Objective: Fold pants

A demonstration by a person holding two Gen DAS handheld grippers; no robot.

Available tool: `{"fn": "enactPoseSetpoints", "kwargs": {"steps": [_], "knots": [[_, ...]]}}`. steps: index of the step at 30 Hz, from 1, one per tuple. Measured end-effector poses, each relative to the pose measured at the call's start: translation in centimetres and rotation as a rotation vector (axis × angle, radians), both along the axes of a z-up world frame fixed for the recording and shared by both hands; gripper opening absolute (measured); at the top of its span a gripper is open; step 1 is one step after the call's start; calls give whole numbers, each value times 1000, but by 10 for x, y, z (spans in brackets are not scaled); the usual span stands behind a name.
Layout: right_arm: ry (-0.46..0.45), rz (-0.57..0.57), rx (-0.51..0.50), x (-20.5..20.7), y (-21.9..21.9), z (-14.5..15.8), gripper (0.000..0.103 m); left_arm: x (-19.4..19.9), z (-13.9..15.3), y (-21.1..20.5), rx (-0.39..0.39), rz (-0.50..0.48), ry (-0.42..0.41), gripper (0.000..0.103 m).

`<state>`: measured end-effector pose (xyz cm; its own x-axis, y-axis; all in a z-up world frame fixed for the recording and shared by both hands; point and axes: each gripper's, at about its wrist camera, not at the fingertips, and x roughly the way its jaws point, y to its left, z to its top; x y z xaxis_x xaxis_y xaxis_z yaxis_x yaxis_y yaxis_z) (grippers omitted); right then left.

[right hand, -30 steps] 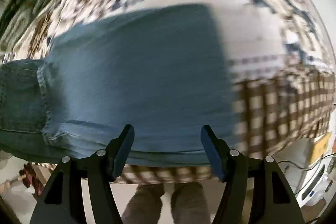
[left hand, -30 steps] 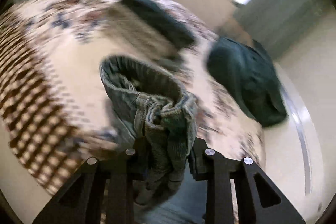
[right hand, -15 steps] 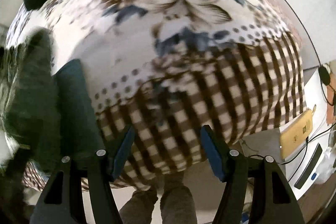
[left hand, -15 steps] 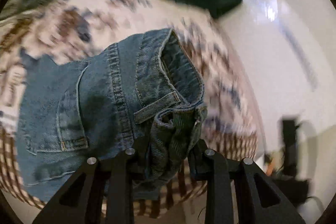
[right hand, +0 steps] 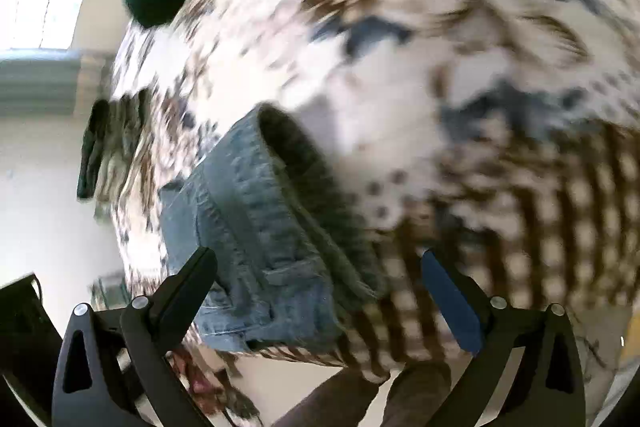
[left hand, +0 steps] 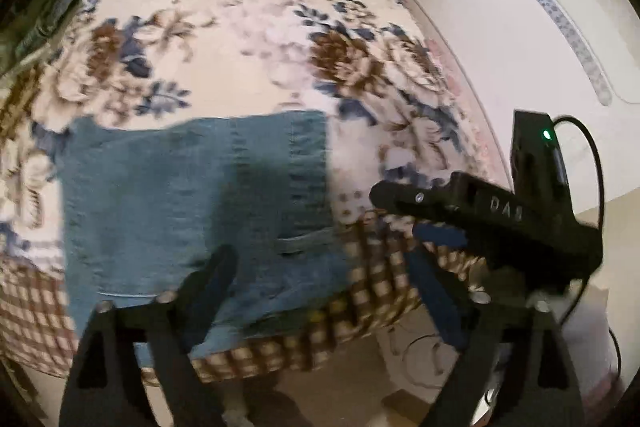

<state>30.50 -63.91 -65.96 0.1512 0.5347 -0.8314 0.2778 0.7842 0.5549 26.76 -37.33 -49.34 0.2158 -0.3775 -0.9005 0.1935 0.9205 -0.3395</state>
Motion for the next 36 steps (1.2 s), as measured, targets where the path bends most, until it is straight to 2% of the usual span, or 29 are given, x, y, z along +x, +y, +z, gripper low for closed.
{"fn": "enactPoseSetpoints", "kwargs": {"steps": [4, 7, 8, 10, 11, 12, 13, 15, 19, 23, 25, 28, 31, 32, 33, 34, 36], "knots": [[12, 91, -12, 25, 45, -25, 103, 22, -7, 65, 89, 131, -40, 89], [102, 83, -7, 35, 61, -54, 103, 38, -25, 121, 188, 240, -49, 89], [120, 54, 14, 37, 63, -61, 96, 44, -36, 138, 211, 270, -26, 89], [106, 6, 63, 35, 62, -64, 72, 52, -55, 168, 216, 326, 20, 89], [85, -8, 63, 32, 63, -60, 57, 54, -60, 178, 208, 345, 35, 88], [62, -16, 33, 28, 62, -54, 37, 57, -65, 187, 199, 367, 50, 89], [32, -17, 15, 24, 62, -46, 30, 58, -68, 193, 195, 383, 56, 89], [-20, -14, -30, 13, 64, -24, 26, 61, -71, 200, 179, 405, 57, 89], [-57, -70, -54, -9, 54, 11, 24, 72, -72, 198, 164, 420, 52, 89], [-68, -165, -127, -39, 11, 37, 24, 87, -73, 187, 118, 408, 62, 89], [-34, -220, -136, -49, -8, 29, 25, 95, -79, 179, 98, 398, 78, 89], [79, -202, -120, -53, -30, -6, 39, 109, -95, 160, 52, 370, 115, 89], [145, -242, -72, -54, -44, -27, 46, 126, -120, 144, 25, 346, 160, 88], [168, -285, -39, -56, -49, -29, 51, 131, -129, 142, 2, 343, 175, 77], [168, -315, -18, -58, -52, -28, 51, 134, -135, 141, -38, 339, 173, 56], [150, -348, 0, -62, -57, -23, 51, 133, -135, 142, -26, 341, 166, 53], [134, -378, 6, -73, -63, -14, 55, 132, -135, 148, -26, 351, 142, 39]]}}
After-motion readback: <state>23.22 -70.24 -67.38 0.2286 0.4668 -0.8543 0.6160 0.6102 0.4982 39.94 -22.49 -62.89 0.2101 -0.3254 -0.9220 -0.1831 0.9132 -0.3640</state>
